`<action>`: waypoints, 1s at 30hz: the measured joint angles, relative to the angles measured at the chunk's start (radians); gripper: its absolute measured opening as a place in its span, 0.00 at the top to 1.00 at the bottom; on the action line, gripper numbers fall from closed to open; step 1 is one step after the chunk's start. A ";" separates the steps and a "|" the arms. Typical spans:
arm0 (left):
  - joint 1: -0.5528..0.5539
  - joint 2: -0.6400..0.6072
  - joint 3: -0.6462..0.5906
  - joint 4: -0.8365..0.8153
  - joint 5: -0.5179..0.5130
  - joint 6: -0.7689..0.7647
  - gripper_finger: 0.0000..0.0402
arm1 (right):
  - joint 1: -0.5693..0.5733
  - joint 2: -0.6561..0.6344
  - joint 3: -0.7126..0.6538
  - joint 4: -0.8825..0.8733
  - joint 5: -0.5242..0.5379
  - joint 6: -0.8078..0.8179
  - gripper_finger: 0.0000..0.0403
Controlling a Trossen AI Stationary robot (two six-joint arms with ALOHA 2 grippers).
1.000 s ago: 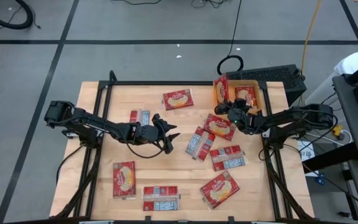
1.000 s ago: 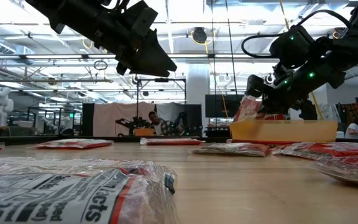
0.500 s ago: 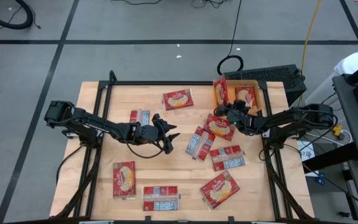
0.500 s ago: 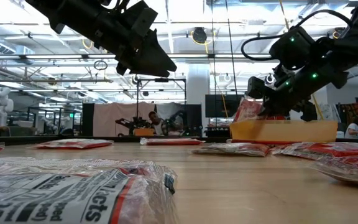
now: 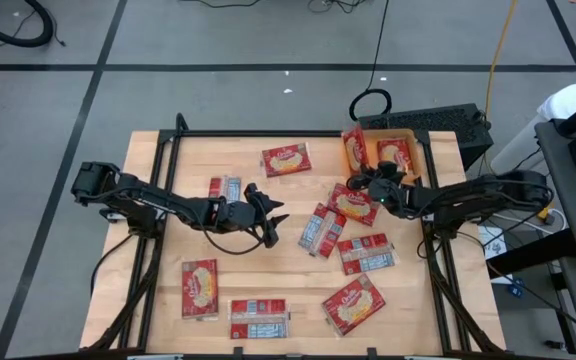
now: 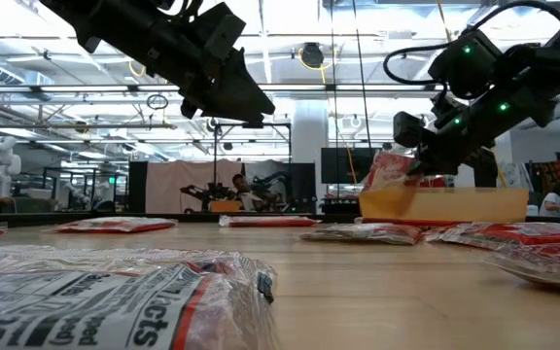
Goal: Sort popcorn bags into baskets
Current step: Put the red popcorn bag into the orange bin
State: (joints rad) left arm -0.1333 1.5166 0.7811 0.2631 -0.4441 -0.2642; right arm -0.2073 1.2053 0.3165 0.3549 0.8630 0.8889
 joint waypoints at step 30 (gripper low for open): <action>0.000 0.000 0.000 0.000 0.000 -0.003 0.56 | -0.053 -0.032 0.000 -0.115 -0.057 -0.015 0.66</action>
State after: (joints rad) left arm -0.1333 1.5166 0.7811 0.2634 -0.4446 -0.2668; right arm -0.2601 1.1731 0.3164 0.2403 0.8058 0.8741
